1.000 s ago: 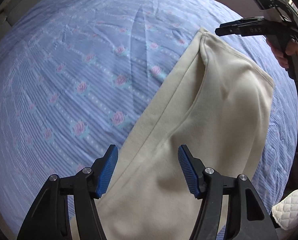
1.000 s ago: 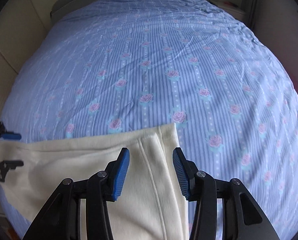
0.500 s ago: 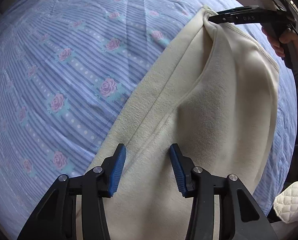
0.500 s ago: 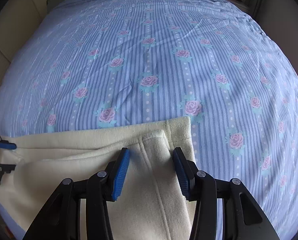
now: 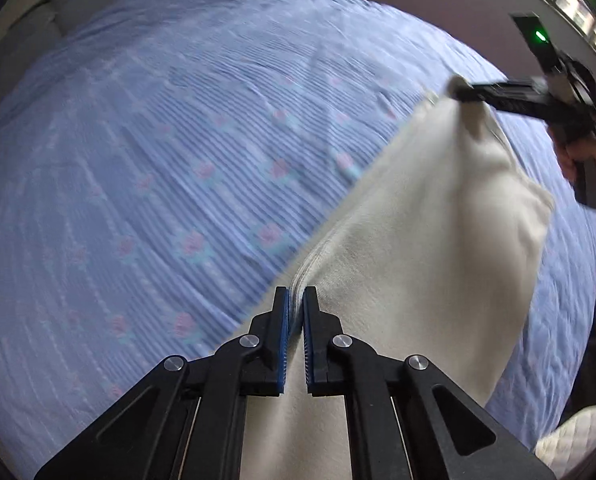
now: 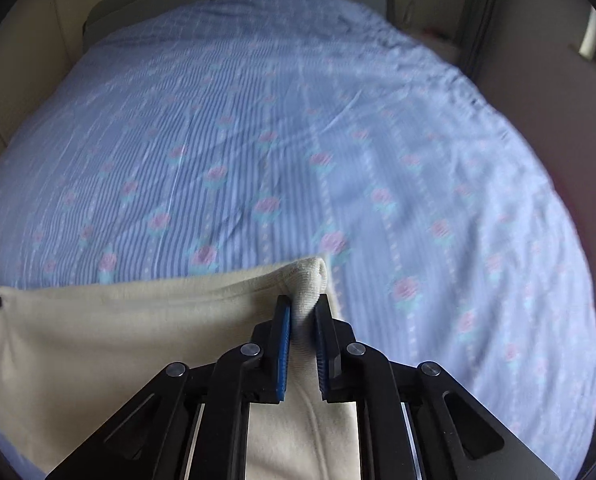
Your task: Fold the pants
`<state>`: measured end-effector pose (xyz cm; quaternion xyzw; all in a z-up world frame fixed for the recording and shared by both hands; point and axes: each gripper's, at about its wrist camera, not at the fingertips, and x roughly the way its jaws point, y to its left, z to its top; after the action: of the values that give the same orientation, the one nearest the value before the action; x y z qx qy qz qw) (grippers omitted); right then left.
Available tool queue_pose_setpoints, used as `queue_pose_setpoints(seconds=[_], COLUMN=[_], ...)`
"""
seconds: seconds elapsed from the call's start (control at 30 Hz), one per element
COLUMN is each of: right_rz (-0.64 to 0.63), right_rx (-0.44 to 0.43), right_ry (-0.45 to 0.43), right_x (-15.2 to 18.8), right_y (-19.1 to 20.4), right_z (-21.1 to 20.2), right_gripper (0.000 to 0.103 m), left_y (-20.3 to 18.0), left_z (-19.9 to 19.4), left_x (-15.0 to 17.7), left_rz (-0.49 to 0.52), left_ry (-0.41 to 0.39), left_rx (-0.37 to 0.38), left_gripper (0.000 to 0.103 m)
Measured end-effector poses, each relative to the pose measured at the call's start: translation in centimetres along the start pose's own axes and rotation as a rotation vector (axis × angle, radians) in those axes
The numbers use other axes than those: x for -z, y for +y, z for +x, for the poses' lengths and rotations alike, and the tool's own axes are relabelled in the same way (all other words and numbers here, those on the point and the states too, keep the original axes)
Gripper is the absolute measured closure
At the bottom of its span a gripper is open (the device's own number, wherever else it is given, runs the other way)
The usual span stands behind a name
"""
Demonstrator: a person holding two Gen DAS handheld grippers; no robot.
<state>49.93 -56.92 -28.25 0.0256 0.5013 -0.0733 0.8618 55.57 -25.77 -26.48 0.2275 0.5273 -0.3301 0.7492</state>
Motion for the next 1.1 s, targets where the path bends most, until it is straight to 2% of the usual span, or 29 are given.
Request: queue_pose_setpoints(seconds=[0.07, 0.17, 0.27, 0.3, 0.33, 0.4, 0.47, 0.53, 0.6, 0.7, 0.73, 0.83, 0.93, 1.03, 1.1], right_rz=[0.014, 0.017, 0.025, 0.052, 0.084, 0.137, 0.123, 0.100, 0.095, 0.148, 0.176, 0.253, 0.325, 0.487, 0.544], right_rx=[0.017, 0.065, 0.132, 0.123, 0.127, 0.155, 0.130, 0.105, 0.058, -0.042, -0.064, -0.107, -0.168, -0.258, -0.276], right_ry=[0.005, 0.093, 0.135, 0.143, 0.144, 0.101, 0.043, -0.004, -0.027, -0.007, 0.014, 0.079, 0.161, 0.174, 0.176], right_x=[-1.1, -2.7, -3.0, -2.9, -2.9, -2.7, -2.2, -0.6, 2.0, 6.1, 7.8, 12.0, 15.5, 17.6, 18.3], right_y=[-0.1, -0.2, -0.9, -1.5, -2.1, -3.9, -4.5, -4.9, -5.4, -6.5, -7.0, -7.7, -8.0, -8.9, -8.8], right_z=[0.4, 4.0, 6.3, 6.3, 5.9, 3.3, 0.3, -3.1, -6.3, -8.6, -9.0, -8.4, -6.9, -5.8, -5.5], right_gripper=[0.092, 0.094, 0.095, 0.095, 0.094, 0.086, 0.061, 0.057, 0.057, 0.057, 0.057, 0.057, 0.057, 0.057, 0.057], left_y=[1.1, 0.5, 0.3, 0.3, 0.2, -0.2, -1.3, -3.5, -5.6, -10.2, -11.5, -15.0, -17.7, -19.6, -20.3], left_z=[0.9, 4.6, 6.4, 6.7, 6.7, 5.3, 2.5, -0.8, -2.7, -4.1, -4.3, -3.6, -2.5, -1.8, -1.5], left_x=[-0.6, -1.1, -0.9, -1.0, -1.1, -1.6, -2.2, -1.9, -1.4, 1.1, 2.3, 5.5, 8.7, 10.9, 11.3], left_rz=[-0.042, -0.059, -0.097, -0.099, -0.096, -0.104, -0.112, -0.118, -0.106, -0.109, -0.114, -0.171, -0.255, -0.303, -0.332], left_ry=[0.022, 0.108, 0.127, 0.127, 0.121, 0.057, -0.057, -0.172, -0.204, -0.223, -0.220, -0.165, -0.089, -0.034, -0.028], left_rx=[0.009, -0.020, -0.053, -0.066, -0.098, -0.164, -0.242, -0.249, -0.239, -0.189, -0.162, -0.148, -0.075, -0.081, -0.093], left_gripper=[0.095, 0.095, 0.092, 0.090, 0.082, 0.070, 0.042, 0.037, 0.037, 0.035, 0.034, 0.034, 0.035, 0.035, 0.035])
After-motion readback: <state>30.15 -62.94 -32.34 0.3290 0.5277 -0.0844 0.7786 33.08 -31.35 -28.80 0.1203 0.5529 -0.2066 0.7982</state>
